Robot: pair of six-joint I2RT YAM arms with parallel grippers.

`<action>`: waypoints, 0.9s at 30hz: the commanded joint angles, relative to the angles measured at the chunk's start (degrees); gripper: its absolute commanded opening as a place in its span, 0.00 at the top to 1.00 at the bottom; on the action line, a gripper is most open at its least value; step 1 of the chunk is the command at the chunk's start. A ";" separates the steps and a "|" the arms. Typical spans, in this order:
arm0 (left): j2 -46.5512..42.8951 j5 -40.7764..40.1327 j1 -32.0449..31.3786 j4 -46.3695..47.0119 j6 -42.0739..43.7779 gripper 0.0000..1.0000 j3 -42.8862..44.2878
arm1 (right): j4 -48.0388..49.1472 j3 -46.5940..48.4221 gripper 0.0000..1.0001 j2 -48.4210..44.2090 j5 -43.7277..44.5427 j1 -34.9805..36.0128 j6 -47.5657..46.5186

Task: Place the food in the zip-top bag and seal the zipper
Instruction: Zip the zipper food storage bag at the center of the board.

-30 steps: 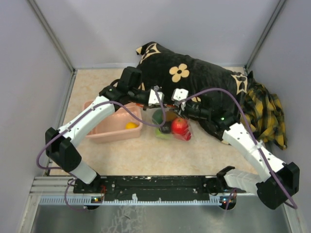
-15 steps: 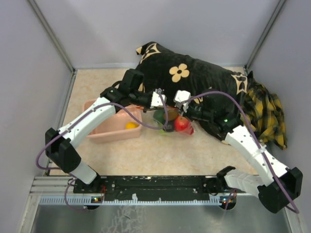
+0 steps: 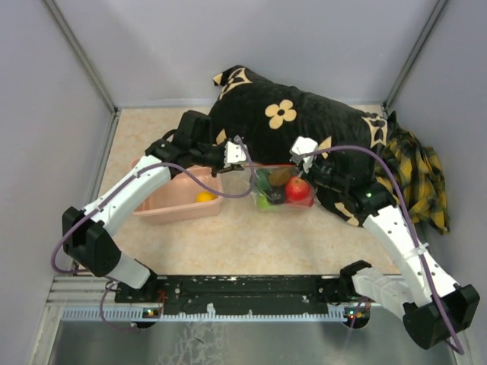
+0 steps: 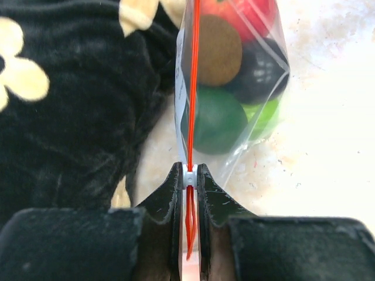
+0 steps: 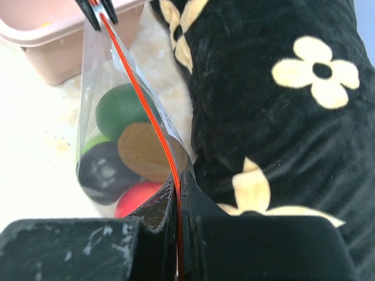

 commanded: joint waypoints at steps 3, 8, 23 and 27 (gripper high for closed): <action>-2.93 -1.88 2.94 -1.80 -1.55 1.00 -2.86 | 1.47 -0.54 1.00 -2.98 3.59 -2.96 2.02; -4.18 -3.89 4.89 -0.96 -1.94 1.00 -5.66 | 3.12 -1.38 1.00 -3.56 4.59 -4.28 2.99; -6.61 -3.63 8.89 8.50 -6.46 0.93 -11.74 | 6.63 -1.73 1.00 -1.67 0.83 -6.35 5.01; -5.49 -0.81 8.93 8.43 -7.92 0.92 -9.20 | 6.81 -0.96 1.00 -1.30 -1.33 -6.31 5.18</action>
